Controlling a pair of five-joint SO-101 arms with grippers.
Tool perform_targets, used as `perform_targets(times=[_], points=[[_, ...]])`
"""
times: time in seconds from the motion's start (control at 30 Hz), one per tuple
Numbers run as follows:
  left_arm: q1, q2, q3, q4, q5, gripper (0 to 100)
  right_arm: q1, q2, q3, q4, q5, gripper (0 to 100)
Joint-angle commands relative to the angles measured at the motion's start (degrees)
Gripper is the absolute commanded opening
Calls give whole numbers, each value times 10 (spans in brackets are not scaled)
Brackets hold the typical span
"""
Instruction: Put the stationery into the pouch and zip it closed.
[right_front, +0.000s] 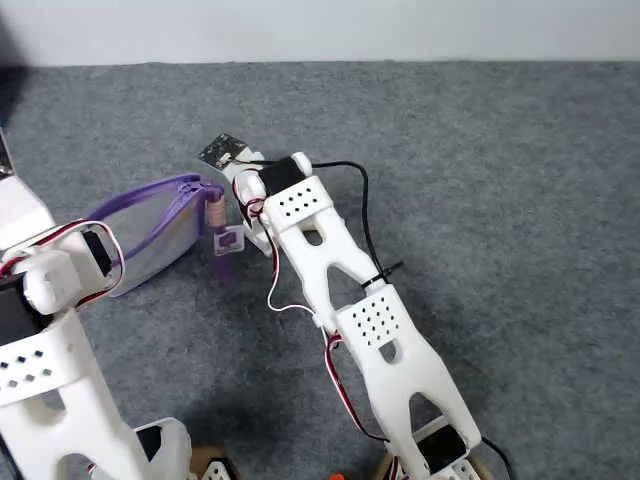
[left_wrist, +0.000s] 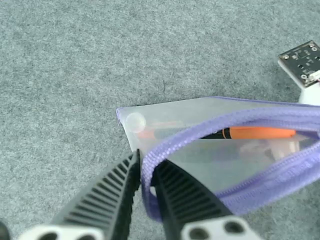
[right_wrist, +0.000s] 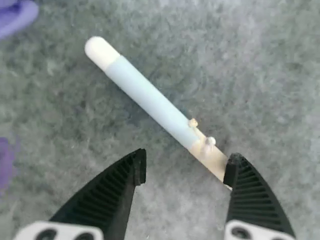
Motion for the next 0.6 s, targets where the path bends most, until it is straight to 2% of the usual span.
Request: perform_targets(times=[0.0,0.1,0.3,0.43,0.57], points=[[7,-5,-1,7,6,14,-2,-34,40,-19,5,252],[7,-5,-1,7,6,14,3,-34,61,-16,4,239],[6,-5,-1,7,6,14,27,-40,58,31,4,25],[6,-5,-1,7,6,14,44,-38,24,93,3,22],[6,-5,-1,7,6,14,67,-51,11,97,3,21]])
